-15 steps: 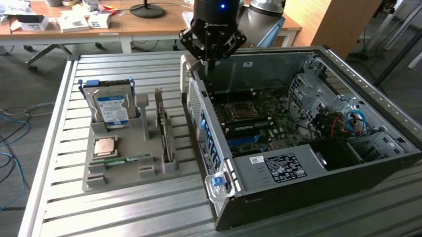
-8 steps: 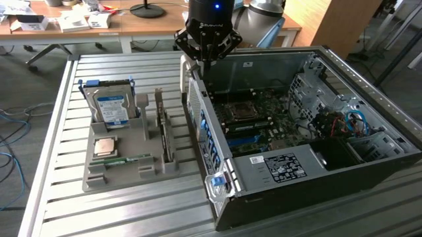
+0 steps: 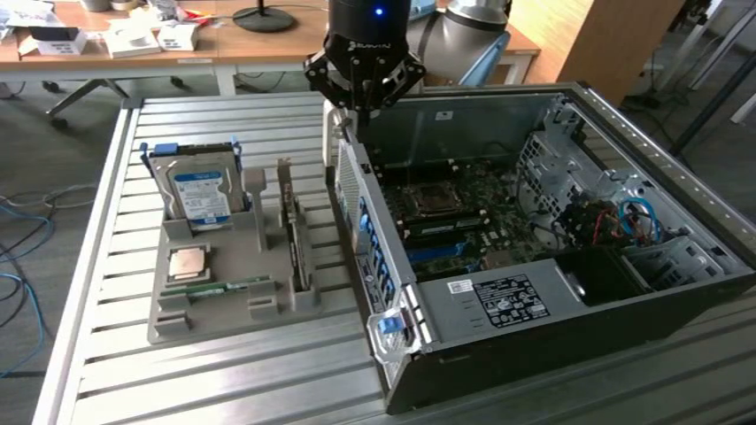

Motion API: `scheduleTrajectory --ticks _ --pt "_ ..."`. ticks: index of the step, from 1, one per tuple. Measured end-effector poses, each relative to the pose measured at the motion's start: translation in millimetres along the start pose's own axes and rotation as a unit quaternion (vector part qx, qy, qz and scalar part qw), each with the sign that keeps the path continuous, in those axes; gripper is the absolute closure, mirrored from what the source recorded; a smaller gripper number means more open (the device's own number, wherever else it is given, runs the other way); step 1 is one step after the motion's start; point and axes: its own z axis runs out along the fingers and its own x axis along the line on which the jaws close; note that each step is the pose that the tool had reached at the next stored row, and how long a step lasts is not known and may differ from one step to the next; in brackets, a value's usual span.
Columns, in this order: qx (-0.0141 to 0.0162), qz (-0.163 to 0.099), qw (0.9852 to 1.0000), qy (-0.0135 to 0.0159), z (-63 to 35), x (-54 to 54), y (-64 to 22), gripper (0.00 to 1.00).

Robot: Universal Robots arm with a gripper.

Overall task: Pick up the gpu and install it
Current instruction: 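Reach for the gpu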

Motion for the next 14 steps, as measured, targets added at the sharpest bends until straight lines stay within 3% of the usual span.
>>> scheduleTrajectory --ticks 14 --pt "0.0 0.0 1.0 0.0 1.1 13.6 0.6 0.89"
